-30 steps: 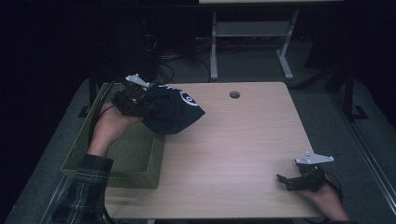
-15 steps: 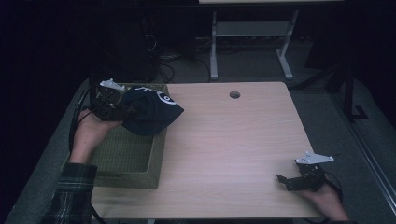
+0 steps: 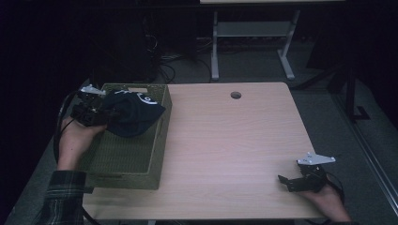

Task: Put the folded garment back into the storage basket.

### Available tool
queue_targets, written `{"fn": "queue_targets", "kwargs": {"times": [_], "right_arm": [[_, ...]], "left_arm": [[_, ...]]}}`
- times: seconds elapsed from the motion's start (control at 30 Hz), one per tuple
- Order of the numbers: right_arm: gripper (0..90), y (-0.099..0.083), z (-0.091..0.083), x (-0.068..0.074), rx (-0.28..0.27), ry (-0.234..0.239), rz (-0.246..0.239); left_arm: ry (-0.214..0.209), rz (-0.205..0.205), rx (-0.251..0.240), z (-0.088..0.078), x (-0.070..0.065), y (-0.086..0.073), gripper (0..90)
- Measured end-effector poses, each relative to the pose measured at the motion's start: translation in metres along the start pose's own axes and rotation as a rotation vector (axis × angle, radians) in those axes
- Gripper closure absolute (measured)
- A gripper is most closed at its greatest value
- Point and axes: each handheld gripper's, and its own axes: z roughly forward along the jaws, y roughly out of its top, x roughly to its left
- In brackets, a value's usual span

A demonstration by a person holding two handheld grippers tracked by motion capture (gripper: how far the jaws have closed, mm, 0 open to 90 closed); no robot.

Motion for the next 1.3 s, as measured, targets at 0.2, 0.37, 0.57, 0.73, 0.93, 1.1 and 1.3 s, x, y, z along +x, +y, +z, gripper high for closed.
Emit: {"fn": "queue_targets", "kwargs": {"times": [0.2,0.37,0.57,0.73,0.93,1.1,1.3], "right_arm": [[1.4,0.000,0.000,0.000,0.000,0.000,0.000],[1.4,0.000,0.000,0.000,0.000,0.000,0.001],[1.4,0.000,0.000,0.000,0.000,0.000,0.000],[1.4,0.000,0.000,0.000,0.000,0.000,0.000],[1.4,0.000,0.000,0.000,0.000,0.000,0.000],[1.4,0.000,0.000,0.000,0.000,0.000,0.000],[1.4,0.000,0.000,0.000,0.000,0.000,0.000]], "left_arm": [[0.027,-0.032,0.017,0.008,0.009,-0.013,72.0],[0.039,-0.054,0.043,0.020,0.013,-0.025,72.0],[0.030,-0.074,0.071,0.037,0.015,-0.037,72.0],[0.022,-0.086,0.090,0.052,0.015,-0.043,72.0],[0.011,-0.092,0.115,0.071,0.013,-0.049,71.9],[0.002,-0.091,0.145,0.083,0.012,-0.055,71.6],[-0.008,-0.106,0.149,0.088,0.014,-0.062,70.0]]}}
